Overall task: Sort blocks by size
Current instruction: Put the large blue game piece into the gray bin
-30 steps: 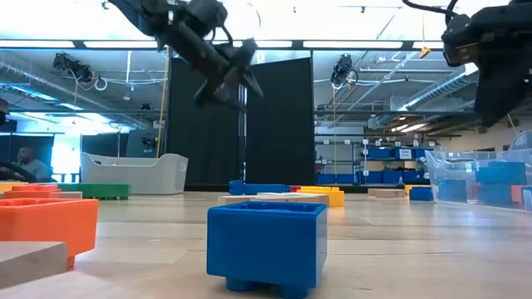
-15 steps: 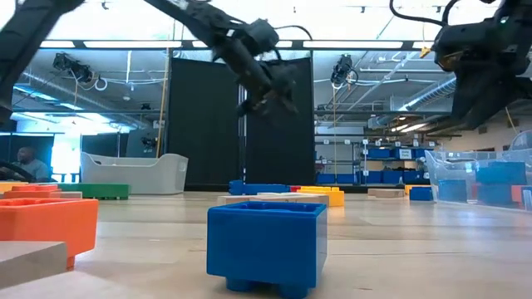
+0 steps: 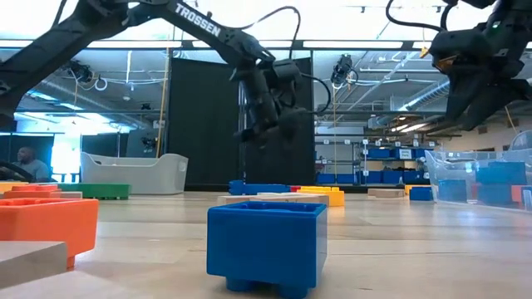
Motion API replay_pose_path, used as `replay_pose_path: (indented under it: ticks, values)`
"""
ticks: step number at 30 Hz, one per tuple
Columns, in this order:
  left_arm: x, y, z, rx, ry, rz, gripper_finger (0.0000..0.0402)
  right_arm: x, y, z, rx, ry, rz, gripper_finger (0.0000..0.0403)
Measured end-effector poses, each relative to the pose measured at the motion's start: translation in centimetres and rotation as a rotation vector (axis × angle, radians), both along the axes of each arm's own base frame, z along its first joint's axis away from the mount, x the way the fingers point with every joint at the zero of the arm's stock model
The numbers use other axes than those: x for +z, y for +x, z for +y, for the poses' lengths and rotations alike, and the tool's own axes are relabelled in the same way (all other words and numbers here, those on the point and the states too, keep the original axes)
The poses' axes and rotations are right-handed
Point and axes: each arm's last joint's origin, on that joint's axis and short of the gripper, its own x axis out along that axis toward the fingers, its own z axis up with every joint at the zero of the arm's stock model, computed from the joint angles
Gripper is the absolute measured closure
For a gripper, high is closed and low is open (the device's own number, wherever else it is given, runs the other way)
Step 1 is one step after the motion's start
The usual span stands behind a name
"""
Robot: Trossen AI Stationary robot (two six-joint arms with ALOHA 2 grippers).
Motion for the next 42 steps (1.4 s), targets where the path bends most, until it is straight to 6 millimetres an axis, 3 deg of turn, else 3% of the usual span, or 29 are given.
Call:
replay_pose_path:
  ticks: [11,23,29,34,42]
  values:
    - [-1.3,-0.2,0.1,0.084,0.003,0.071,0.0106,0.0,0.0,0.0,0.001,-0.001,0.001,0.0188]
    - [-5.0,0.4,0.1,0.055,-0.102,0.119,0.0106,-0.1,0.1,0.0,0.002,-0.002,0.007,0.0188]
    - [-5.3,0.3,0.1,0.054,-0.101,0.138,0.0112,-0.1,0.2,0.0,0.003,-0.003,0.011,0.0188]
    - [-5.3,0.2,0.1,0.058,-0.098,0.158,0.0150,-0.1,0.2,0.0,0.012,-0.006,0.013,0.0188]
    - [-5.4,-0.2,-0.1,0.030,-0.098,0.200,0.0257,-0.1,0.2,0.0,0.018,-0.009,0.014,0.0188]
